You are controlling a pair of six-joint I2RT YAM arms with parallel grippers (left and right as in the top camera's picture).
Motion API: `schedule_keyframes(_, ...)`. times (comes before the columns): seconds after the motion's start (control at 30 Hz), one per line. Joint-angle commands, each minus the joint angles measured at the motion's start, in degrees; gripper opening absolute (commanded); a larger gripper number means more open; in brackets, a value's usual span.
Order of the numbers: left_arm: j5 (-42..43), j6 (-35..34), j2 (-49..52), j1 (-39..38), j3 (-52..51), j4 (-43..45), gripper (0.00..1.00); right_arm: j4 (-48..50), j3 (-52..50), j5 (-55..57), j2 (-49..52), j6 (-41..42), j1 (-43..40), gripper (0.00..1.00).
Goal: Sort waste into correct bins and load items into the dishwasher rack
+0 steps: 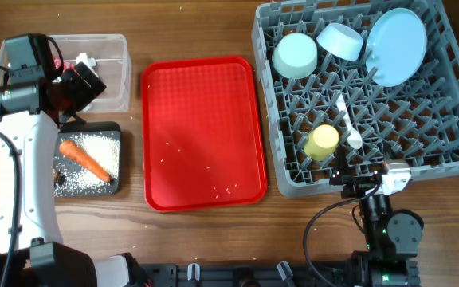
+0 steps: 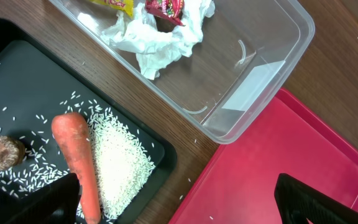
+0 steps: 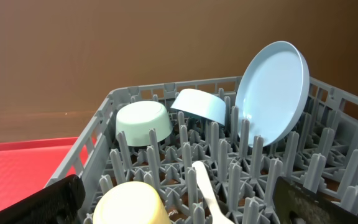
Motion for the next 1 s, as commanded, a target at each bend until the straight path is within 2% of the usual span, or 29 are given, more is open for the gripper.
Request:
schedule_keyframes(0.0, -0.76, 0.26, 0.39, 0.26, -0.11, 0.15, 1.0, 0.11, -0.07, 0.37, -0.46, -1.09, 0.13, 1.0)
schedule_keyframes(0.2, -0.76, 0.26, 0.39, 0.26, -0.11, 0.15, 1.0, 0.09, -0.07, 0.37, -0.46, -1.09, 0.13, 1.0)
schedule_keyframes(0.27, -3.63, 0.28, -0.33, 0.59, -0.11, -0.72, 1.0, 0.11, -0.07, 0.37, -0.46, -1.11, 0.13, 1.0)
schedule_keyframes(0.37, -1.88, 0.07, -3.58, 0.48, -0.26, 0.87, 1.0, 0.11, -0.07, 0.37, -0.46, -1.11, 0.15, 1.0)
schedule_keyframes(0.4, -0.7, 0.24, -6.03, -0.04, -2.05, 4.44, 1.0, 0.11, -0.07, 0.37, -0.46, -1.09, 0.13, 1.0)
schedule_keyframes(0.6, 14.03, 10.91, -24.17, -0.98, -27.76, 33.57, 1.0, 0.09, -0.07, 0.37, -0.46, -1.11, 0.13, 1.0)
schedule_keyframes(0.7, 16.65, 12.48, -39.34, -1.01, -47.3, 49.86, 1.0, 0.09, -0.07, 0.37, -0.46, -1.09, 0.13, 1.0)
schedule_keyframes(0.8, 16.15, 12.31, -52.43, -1.03, -60.43, 57.57, 1.0, 0.11, -0.07, 0.37, -0.46, -1.09, 0.13, 1.0)
schedule_keyframes(0.97, 14.36, 12.31, -73.09, -2.03, -73.24, 57.44, 1.0, 0.11, -0.07, 0.37, -0.46, -1.09, 0.13, 1.0)
